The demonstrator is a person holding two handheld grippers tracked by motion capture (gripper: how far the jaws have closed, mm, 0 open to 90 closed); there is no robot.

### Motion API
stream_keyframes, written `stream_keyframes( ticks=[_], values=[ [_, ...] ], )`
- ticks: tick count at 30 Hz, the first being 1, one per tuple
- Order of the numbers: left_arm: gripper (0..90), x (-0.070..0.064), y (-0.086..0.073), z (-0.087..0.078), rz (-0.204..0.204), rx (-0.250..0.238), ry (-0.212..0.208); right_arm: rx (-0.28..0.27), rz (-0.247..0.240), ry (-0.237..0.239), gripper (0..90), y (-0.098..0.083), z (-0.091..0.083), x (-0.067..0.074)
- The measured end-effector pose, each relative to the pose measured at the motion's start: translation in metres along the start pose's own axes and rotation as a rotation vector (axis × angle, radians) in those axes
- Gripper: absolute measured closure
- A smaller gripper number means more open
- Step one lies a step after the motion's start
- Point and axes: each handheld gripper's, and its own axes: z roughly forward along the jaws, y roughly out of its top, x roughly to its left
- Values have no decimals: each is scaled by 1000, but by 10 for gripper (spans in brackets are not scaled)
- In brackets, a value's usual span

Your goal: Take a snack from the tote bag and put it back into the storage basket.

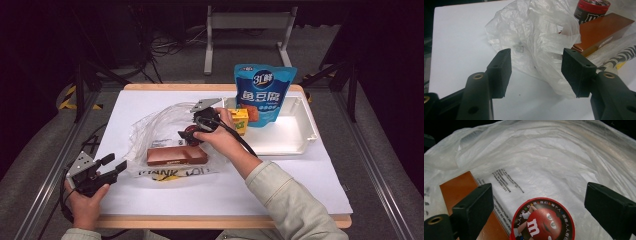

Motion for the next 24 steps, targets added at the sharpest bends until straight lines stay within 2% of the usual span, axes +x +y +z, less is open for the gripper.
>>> stream_keyframes(
  ticks=[14, 24],
  values=[
    [416, 0, 0, 0, 1, 0, 0, 61, 19, -15, 105, -13, 12, -3],
    [416, -1, 0, 0, 2, -7, -1, 118, 32, -14, 171, -16, 19, -2]
  ],
)
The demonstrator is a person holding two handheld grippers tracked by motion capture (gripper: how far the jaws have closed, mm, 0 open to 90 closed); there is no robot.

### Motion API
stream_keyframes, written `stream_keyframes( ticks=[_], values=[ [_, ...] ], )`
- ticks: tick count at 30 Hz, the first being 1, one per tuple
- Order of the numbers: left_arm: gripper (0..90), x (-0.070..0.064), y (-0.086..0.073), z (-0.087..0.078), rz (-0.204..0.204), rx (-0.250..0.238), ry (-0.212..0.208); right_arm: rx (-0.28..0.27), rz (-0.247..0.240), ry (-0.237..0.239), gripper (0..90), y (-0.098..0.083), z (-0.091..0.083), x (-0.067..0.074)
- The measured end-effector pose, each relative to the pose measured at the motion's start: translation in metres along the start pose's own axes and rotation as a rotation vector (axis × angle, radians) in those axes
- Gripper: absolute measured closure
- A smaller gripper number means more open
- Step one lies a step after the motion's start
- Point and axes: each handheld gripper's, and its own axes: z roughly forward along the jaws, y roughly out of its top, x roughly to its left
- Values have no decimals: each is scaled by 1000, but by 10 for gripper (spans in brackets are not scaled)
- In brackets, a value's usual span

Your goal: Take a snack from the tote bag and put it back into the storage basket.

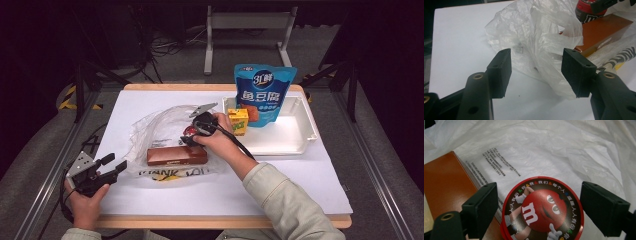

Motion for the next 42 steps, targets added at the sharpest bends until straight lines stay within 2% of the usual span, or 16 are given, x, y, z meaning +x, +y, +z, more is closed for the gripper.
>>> stream_keyframes(
  ticks=[13, 30, 42],
  values=[
    [416, -1, 1, 0, 7, 1, -4, 63, 14, -43, 198, -3, 9, 1],
    [416, -1, -1, 0, 0, 1, -2, 100, 64, -35, 239, -5, 14, 1],
    [416, 0, -1, 0, 7, 3, -3, 112, 59, -44, 246, -1, 12, 1]
  ],
)
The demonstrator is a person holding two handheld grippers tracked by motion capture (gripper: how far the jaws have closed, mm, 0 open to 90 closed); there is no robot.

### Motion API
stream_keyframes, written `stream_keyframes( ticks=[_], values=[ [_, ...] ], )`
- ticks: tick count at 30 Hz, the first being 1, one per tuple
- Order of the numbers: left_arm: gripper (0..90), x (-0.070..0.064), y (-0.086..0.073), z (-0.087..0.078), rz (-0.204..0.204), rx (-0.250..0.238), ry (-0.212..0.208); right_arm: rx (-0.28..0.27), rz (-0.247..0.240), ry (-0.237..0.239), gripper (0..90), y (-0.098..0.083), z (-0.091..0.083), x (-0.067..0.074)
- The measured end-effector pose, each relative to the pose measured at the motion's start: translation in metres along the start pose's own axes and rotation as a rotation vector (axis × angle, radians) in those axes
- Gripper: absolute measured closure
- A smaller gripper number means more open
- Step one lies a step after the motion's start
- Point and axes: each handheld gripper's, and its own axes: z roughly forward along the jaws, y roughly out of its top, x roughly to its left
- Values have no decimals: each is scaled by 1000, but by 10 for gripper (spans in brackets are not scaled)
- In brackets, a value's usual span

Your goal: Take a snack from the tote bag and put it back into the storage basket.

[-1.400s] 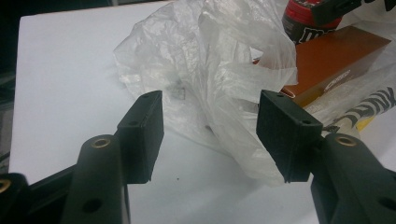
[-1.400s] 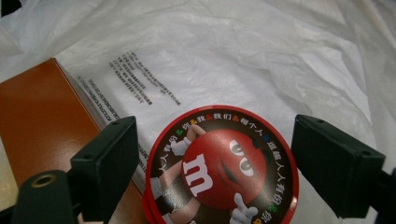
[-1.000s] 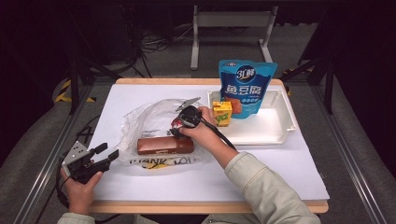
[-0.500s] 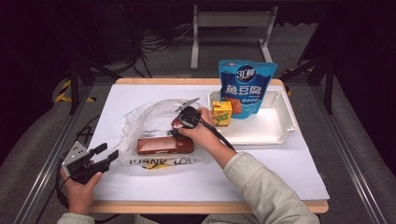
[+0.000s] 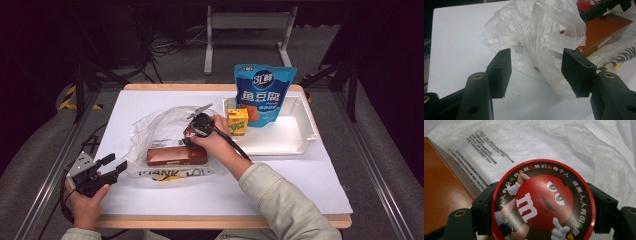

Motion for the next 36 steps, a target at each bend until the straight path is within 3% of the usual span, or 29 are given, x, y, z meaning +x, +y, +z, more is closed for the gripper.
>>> stream_keyframes(
  ticks=[7, 23, 36],
  values=[
    [416, 0, 0, 0, 3, 1, 0, -22, -2, 4, 247, 6, -10, 0],
    [416, 0, 0, 1, 3, 3, -1, -78, -56, 6, 249, 23, -39, 7],
    [416, 0, 1, 2, 3, 5, -1, -106, -88, 20, 250, 33, -52, 11]
  ],
)
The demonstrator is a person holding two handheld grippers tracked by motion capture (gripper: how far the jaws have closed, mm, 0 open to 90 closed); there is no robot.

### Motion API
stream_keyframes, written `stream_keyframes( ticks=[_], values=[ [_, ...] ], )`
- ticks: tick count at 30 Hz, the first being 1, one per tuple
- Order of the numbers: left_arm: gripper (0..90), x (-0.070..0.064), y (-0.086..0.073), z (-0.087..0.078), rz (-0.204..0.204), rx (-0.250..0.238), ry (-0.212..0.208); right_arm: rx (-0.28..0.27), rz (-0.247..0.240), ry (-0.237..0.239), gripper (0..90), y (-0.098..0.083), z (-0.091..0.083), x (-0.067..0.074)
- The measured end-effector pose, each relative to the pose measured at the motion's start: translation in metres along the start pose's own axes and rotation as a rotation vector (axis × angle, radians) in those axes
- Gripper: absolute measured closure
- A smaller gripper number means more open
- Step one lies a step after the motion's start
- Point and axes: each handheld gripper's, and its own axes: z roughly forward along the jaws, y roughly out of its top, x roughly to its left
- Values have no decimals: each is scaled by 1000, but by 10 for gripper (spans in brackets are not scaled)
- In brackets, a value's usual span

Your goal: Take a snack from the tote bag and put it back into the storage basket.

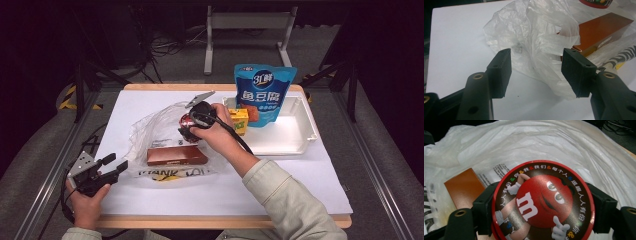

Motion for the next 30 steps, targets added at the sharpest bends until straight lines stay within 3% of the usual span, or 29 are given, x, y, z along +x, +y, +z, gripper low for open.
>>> stream_keyframes(
  ticks=[18, 30],
  values=[
    [415, 0, 1, 2, -3, 3, -6, -32, -21, 5, 252, 9, -25, -2],
    [416, -1, 4, 7, 8, 4, -13, -53, -23, -9, 253, 10, -58, -9]
  ],
)
